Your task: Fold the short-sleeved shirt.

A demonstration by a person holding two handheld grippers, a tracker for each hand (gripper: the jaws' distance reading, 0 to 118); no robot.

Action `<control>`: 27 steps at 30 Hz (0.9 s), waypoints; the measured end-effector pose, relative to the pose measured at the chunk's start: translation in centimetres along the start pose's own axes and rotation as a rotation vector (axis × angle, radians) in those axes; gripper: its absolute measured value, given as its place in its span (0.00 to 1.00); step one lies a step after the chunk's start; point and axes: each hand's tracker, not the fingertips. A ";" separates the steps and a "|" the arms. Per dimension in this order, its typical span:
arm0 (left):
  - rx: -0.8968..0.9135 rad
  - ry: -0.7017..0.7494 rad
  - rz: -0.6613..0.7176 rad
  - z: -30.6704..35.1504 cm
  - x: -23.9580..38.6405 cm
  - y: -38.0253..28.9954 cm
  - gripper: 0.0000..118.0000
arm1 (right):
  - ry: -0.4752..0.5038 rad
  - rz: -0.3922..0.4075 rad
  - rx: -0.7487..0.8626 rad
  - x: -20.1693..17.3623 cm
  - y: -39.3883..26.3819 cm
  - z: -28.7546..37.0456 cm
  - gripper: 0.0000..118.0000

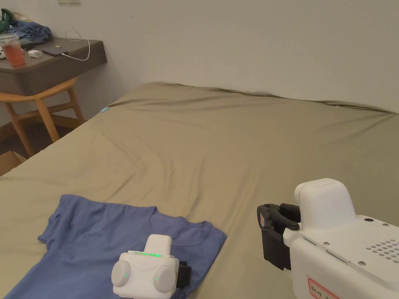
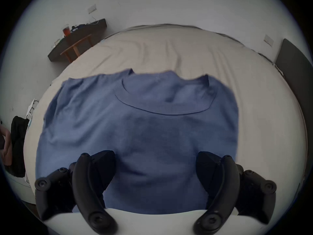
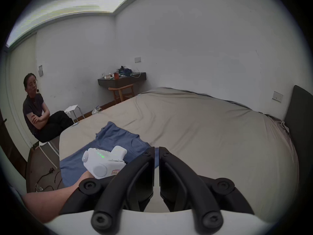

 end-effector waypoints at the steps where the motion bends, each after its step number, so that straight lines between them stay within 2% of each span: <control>1: -0.017 0.010 -0.005 -0.3 -0.1 0.0 0.91 | -0.004 -0.003 -0.008 0.2 -0.2 -0.1 0.07; 3: -0.021 -0.015 0.017 0.5 -0.6 0.3 0.87 | -0.013 -0.001 -0.021 0.6 -0.7 0.1 0.07; 4: -0.022 -0.023 0.022 0.8 -0.8 0.5 0.71 | -0.023 0.001 -0.024 0.7 -0.9 0.2 0.07; 5: 0.024 -0.005 0.032 1.1 -1.4 0.2 0.42 | -0.034 0.002 -0.027 0.9 -1.0 0.4 0.07; 6: 0.063 0.031 0.041 1.2 -1.8 0.2 0.04 | -0.043 -0.001 -0.027 1.1 -1.1 0.7 0.07; 7: 0.067 0.076 0.048 1.2 -2.4 0.1 0.04 | -0.054 -0.008 -0.021 1.3 -1.2 1.1 0.07; 8: 0.047 0.046 0.052 1.2 -3.1 0.0 0.04 | -0.065 -0.014 -0.017 1.5 -1.3 1.5 0.07; 9: 0.028 -0.053 0.105 1.3 -3.7 0.1 0.04 | -0.084 -0.018 -0.016 1.7 -1.3 1.8 0.07; 13: 0.076 -0.176 0.365 3.9 -6.2 0.0 0.04 | -0.157 -0.039 0.006 3.1 -1.4 3.9 0.07; 16: 0.128 -0.206 0.438 6.9 -7.7 0.3 0.04 | -0.223 -0.065 0.031 4.6 -1.4 6.2 0.07; 22: 0.236 -0.295 0.431 15.4 -7.1 3.6 0.04 | -0.354 -0.141 0.084 8.5 -1.8 13.2 0.07; 27: 0.366 -0.360 0.261 24.3 0.3 7.1 0.04 | -0.498 -0.139 0.128 11.2 -2.6 20.0 0.07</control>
